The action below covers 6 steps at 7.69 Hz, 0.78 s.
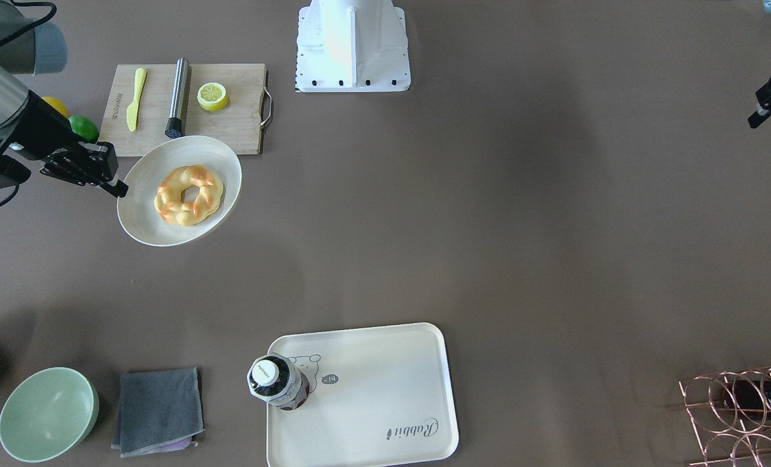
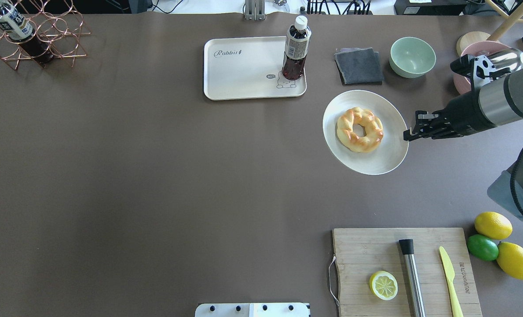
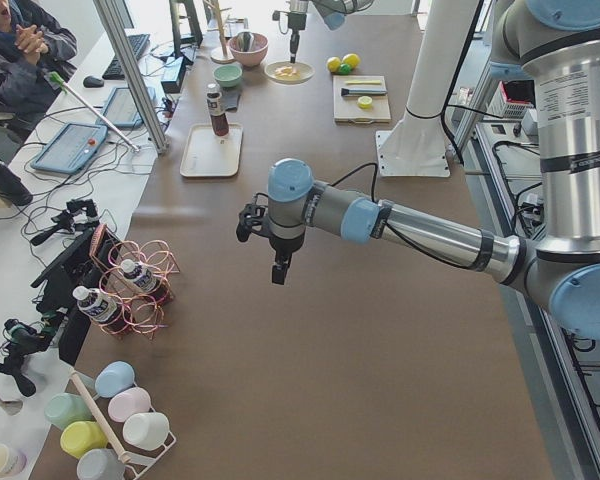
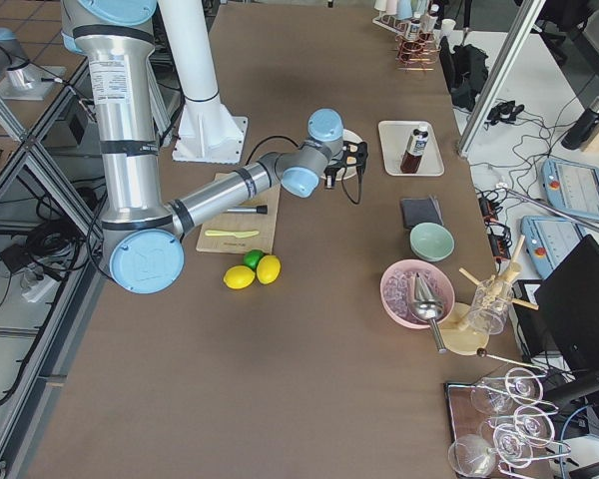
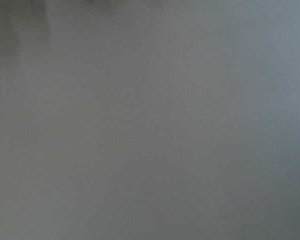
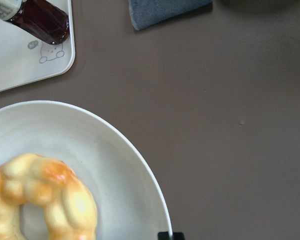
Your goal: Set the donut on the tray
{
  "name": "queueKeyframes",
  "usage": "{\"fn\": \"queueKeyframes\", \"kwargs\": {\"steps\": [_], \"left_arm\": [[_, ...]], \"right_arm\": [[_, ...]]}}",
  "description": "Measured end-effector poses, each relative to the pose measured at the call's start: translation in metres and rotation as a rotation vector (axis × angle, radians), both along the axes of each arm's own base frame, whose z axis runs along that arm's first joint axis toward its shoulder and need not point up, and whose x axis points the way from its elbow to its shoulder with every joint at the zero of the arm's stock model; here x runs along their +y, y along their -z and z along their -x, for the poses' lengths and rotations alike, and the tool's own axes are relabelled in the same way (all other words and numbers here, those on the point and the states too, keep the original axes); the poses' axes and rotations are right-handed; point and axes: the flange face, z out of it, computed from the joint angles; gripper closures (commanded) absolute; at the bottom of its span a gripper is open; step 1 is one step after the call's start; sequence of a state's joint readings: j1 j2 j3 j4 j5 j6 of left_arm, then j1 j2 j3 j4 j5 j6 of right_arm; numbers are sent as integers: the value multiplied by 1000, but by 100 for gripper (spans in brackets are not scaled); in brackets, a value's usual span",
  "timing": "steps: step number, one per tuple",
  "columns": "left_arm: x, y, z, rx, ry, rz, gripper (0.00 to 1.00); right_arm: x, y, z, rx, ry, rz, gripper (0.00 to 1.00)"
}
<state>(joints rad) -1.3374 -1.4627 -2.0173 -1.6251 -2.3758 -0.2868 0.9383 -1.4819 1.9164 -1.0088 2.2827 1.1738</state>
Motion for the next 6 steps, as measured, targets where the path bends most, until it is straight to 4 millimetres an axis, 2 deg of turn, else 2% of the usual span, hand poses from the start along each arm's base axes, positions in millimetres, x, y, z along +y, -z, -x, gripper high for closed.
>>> {"fn": "queueKeyframes", "kwargs": {"steps": [1,3,4,6], "left_arm": [[-17,35,-37,32,15,30,3],[-31,111,-113,107,43,106,3],[-32,150,-150,145,56,152,3],[-23,217,-222,210,69,269,3]], "right_arm": [[-2,24,13,2,13,3,100],[-13,83,47,32,26,13,100],[-16,110,64,56,26,17,100],[-13,145,95,104,33,24,100]]}}
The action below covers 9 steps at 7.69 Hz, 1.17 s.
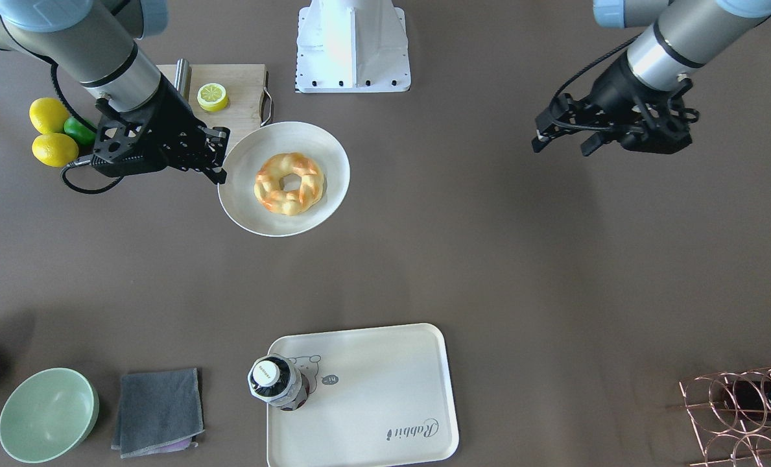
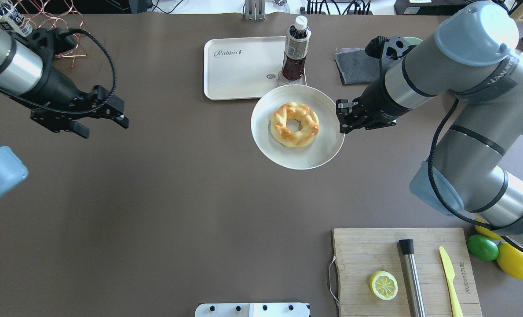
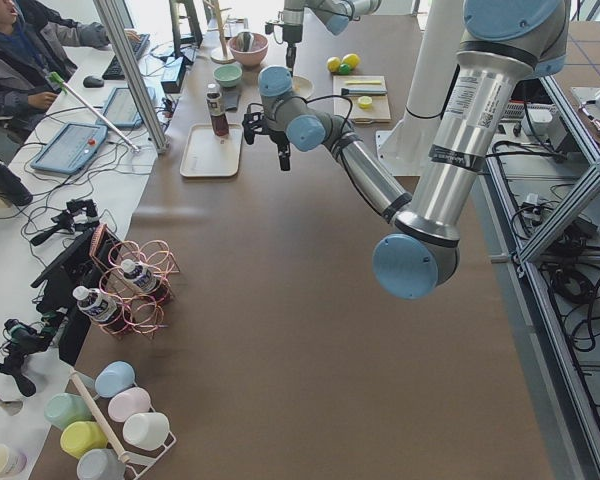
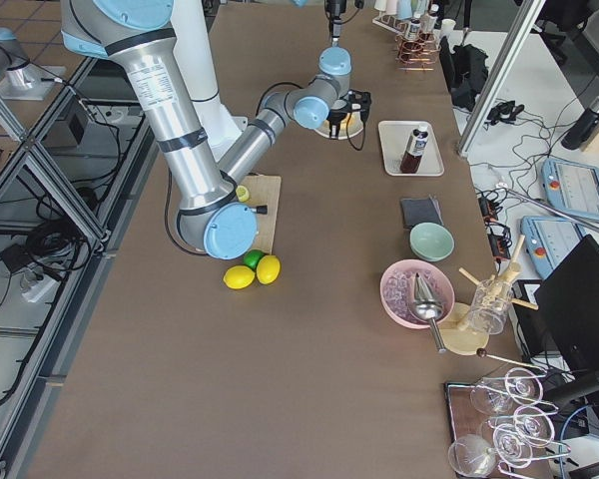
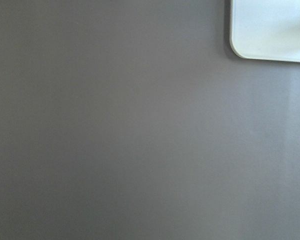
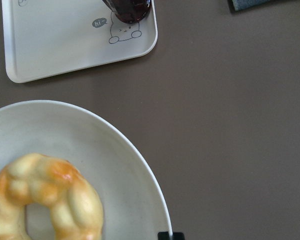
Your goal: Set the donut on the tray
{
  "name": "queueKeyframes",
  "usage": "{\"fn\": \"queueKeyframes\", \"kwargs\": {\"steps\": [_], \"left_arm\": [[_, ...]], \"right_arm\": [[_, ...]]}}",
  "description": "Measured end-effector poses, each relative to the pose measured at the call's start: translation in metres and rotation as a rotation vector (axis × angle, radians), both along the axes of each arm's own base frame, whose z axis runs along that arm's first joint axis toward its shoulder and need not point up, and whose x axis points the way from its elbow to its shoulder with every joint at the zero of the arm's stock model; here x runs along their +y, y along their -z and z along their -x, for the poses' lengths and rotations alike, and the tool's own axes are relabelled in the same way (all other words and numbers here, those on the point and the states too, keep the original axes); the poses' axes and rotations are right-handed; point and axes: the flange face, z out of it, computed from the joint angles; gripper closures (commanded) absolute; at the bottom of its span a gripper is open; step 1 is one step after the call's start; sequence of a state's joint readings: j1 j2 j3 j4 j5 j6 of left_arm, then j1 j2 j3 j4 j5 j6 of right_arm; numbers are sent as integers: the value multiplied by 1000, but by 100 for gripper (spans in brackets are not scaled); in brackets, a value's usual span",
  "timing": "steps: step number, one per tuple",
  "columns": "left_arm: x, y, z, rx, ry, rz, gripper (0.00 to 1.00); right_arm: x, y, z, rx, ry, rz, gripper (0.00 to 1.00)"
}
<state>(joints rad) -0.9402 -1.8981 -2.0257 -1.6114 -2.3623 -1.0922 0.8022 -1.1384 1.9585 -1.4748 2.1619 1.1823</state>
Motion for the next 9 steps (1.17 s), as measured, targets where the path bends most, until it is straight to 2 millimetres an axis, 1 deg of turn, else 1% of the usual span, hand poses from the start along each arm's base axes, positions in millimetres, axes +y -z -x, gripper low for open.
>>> {"fn": "queueKeyframes", "kwargs": {"steps": [2,3,4,5,6,7,9], "left_arm": [[16,58,-58,24,17,89,3],[24,83,-84,20,33,111,3],[30,100,-105,16,46,122,4],[35,113,-122,15,56,129,4],[40,120,-131,15,59,132,9],[43,123,-135,17,60,135,13],[48,127,-139,19,68,144,30]], "right_arm": [[14,22,23,31,4,-2,100],[22,32,32,36,3,8,100],[31,40,41,35,0,15,100],[41,48,46,32,-5,22,100],[49,54,47,27,-8,25,100],[57,59,47,28,-8,31,100],[69,65,48,23,-15,39,100]]}}
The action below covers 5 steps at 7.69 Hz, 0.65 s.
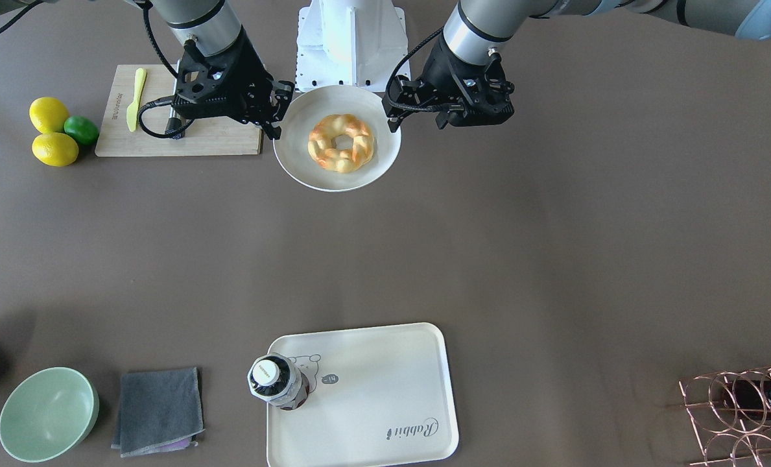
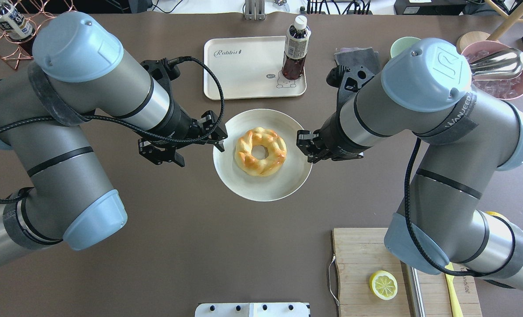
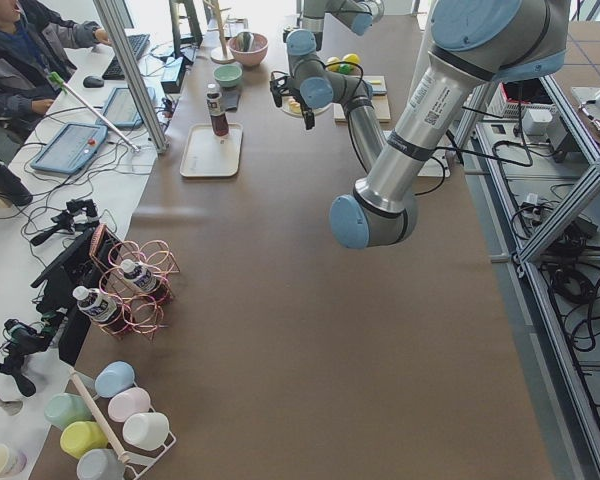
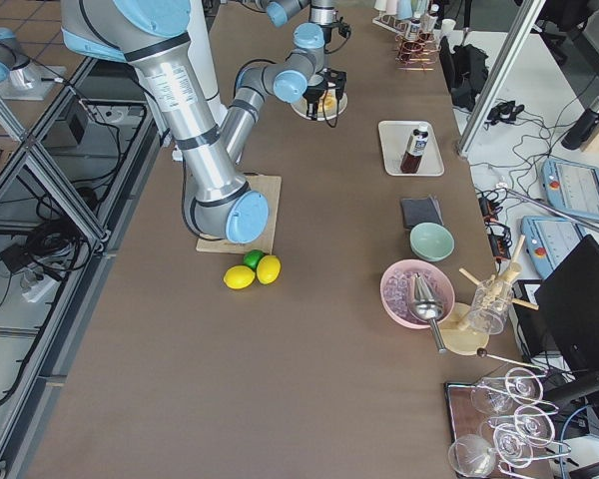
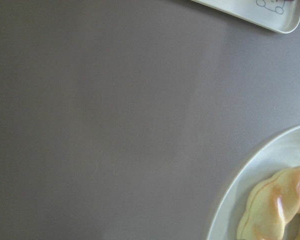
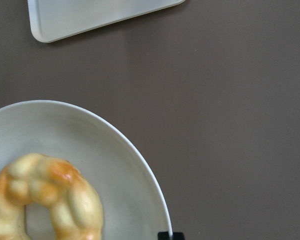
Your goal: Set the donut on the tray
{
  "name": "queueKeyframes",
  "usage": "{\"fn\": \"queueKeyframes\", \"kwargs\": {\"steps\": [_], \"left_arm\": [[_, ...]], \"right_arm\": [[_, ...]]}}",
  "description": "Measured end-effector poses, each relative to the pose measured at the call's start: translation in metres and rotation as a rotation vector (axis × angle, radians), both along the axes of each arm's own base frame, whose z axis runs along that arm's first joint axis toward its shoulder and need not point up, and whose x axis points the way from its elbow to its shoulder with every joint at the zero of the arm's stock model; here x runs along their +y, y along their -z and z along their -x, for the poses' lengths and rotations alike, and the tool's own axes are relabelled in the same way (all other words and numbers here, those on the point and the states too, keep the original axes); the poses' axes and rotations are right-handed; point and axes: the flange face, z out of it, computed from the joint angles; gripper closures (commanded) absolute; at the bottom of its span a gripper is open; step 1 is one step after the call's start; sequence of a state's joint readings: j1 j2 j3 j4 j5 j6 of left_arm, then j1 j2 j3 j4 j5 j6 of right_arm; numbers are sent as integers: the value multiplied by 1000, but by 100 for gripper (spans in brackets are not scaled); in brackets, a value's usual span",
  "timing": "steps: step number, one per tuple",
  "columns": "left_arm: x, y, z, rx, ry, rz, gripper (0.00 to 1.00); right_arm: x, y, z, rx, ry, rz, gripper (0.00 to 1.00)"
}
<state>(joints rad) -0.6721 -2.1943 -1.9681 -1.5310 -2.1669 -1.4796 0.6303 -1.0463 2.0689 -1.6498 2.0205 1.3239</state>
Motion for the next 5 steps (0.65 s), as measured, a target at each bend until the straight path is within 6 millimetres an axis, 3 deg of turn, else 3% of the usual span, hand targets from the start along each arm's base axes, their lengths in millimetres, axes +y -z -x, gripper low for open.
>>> {"fn": "queueKeyframes", "kwargs": {"steps": [3,4,5], "left_arm": [[4,2,-2,3,5,14,59],[4,2,-2,4,7,16,76],[5,2,-2,5,7,17,100]], "right_arm": [[8,10,2,-15,-4,4,100],[8,14,2,-21,-4,1,100],[8,17,3,-24,-4,-1,100]]}}
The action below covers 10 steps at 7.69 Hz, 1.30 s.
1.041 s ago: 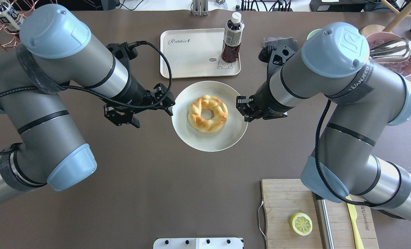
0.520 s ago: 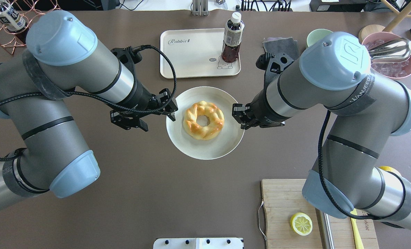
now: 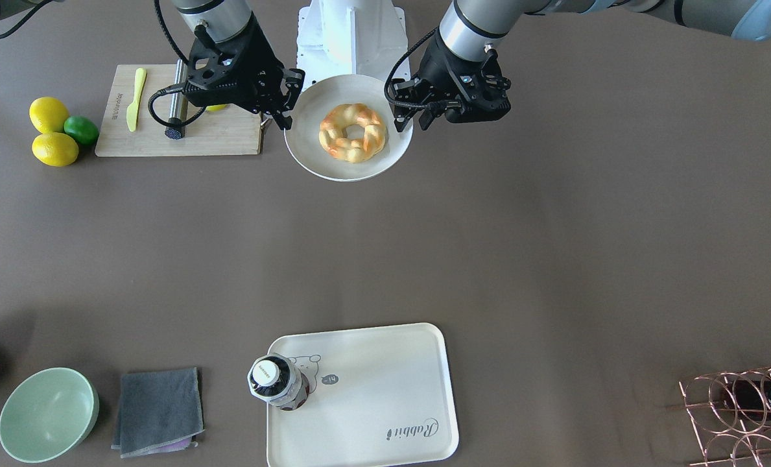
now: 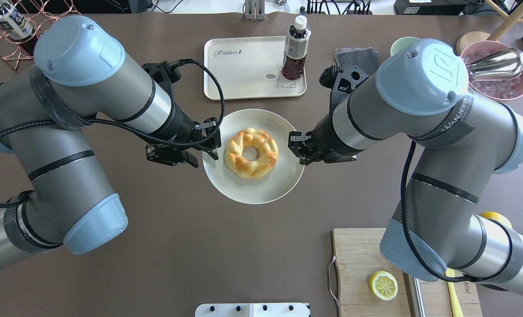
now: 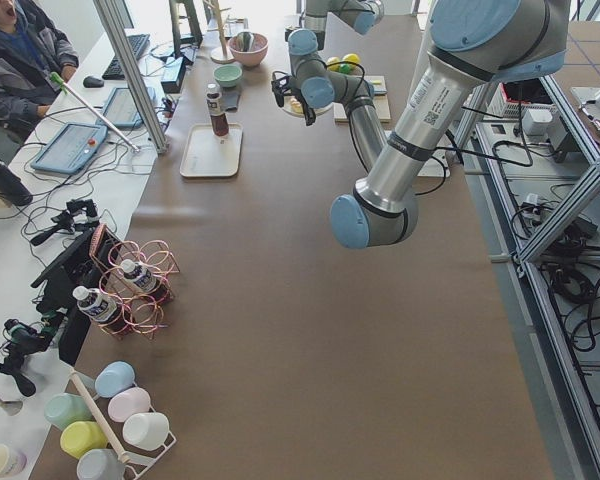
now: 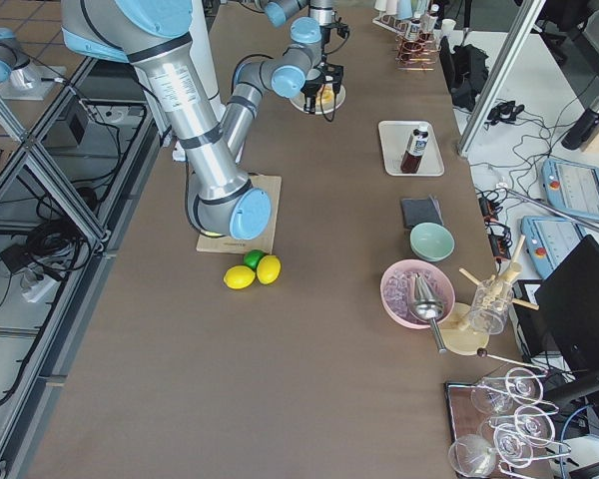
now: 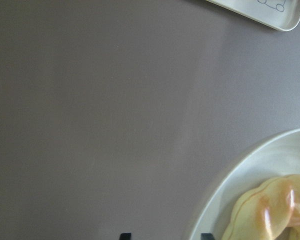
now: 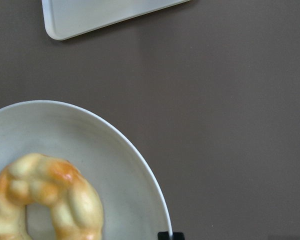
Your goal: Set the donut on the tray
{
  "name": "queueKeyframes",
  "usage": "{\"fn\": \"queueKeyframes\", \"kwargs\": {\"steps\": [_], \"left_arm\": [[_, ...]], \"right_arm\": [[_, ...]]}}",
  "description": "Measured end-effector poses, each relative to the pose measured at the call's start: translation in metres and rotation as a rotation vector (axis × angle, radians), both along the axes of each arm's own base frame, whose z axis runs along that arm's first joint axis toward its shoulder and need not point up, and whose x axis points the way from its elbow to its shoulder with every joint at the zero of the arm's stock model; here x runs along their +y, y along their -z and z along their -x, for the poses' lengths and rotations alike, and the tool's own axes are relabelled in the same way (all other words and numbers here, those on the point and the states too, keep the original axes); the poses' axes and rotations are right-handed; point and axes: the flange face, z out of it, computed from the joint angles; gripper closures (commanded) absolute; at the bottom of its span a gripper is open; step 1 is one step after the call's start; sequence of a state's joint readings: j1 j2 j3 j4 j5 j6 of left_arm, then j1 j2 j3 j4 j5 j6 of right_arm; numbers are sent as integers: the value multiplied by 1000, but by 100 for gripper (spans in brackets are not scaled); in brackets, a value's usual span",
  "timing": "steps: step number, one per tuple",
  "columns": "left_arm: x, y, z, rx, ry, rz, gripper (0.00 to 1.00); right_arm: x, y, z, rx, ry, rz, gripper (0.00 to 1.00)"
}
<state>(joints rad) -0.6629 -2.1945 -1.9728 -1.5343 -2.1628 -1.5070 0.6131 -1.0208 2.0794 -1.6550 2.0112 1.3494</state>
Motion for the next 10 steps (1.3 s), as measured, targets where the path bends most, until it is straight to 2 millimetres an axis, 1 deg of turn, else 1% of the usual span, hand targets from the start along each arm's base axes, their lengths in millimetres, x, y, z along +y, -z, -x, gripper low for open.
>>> {"fn": "queueKeyframes", "kwargs": {"steps": [1,2,3,4,5,7,8,9,10], "left_arm": [[0,0,0,1,0,0,100],[1,1,1,3,0,-1,100],[1,2,2,6,0,-4,100],[1,2,2,7,1,-5,100],[1,1,3,7,2,-4,100],[-2,-1,2,1,15,10,100],[-11,-7,1,-13,27,22,100],[-26,-18,-1,-25,46,33,100],[-51,-33,-4,-30,77,40,100]], "right_arm": [[0,2,1,-1,0,-1,100],[0,2,2,-2,1,-1,96],[0,3,2,-3,2,-1,90],[0,6,3,-7,3,-4,46],[0,9,3,-12,4,-6,0],[-5,16,-4,-21,-7,-9,0],[-10,15,-7,-13,-14,-3,0],[-13,11,-9,-2,-18,1,0],[-17,4,-12,11,-23,7,0]]}}
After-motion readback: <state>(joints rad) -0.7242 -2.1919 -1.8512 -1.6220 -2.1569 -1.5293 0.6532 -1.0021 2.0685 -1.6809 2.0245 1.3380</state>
